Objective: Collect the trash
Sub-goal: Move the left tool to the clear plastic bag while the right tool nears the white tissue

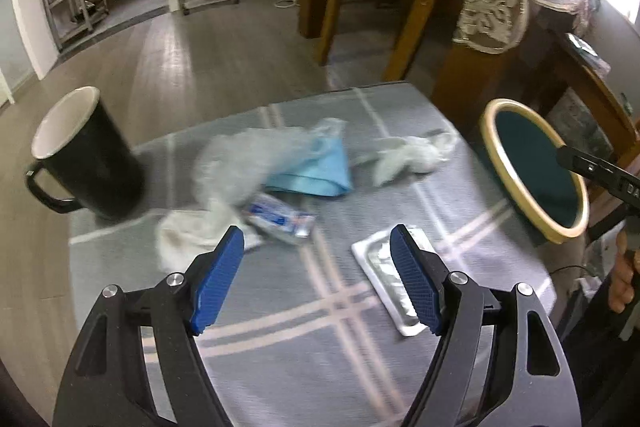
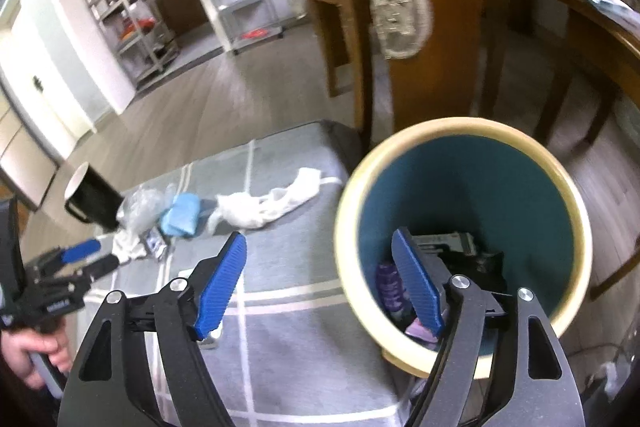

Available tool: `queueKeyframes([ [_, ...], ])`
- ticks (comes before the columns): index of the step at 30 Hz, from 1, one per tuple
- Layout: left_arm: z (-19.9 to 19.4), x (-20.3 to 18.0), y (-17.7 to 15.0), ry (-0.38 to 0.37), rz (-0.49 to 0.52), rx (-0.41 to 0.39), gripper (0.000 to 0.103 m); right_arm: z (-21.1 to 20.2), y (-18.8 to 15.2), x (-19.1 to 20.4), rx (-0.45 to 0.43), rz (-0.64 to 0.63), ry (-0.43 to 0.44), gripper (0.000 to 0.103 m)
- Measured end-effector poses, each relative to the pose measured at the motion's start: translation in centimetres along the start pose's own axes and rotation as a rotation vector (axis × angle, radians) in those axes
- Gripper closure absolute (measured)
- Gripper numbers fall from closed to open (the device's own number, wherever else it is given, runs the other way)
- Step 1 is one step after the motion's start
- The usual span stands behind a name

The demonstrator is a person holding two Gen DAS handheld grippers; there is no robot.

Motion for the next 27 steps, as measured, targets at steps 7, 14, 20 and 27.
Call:
queueKeyframes([
  [7,1.0,3.0,1.1,0.067,0.014,-0.005,0.029,2.8,0.6,2.8,0.050,-0.084,0.034,0.026],
  [14,3.7,3.6,2.4,0.107,0.069,0.009,0.029,6.5,1.7,4.9,0.109,-0.165,0.042,0.026],
  [20,6.6,3.3,4.0,0.109,0.109,0.027,0.029,10.0,2.7,6.0,0.152,-0.220,0.020,0.026],
  [27,9.4,3.3,4.4,0.091,0.132,0.091,0.034,13.5,2.6,6.6,0.209,-0.273,-0.003,0.026],
])
Point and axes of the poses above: each gripper's, at about its wrist camera, not at the fingertips, and z roughly the way its jaws point, x to its left, y to its top, the point moved 1 cm from there along z, roughly the way its jaws point, and after that the axes turned 9 degrees about y, right-handed, at the moved point
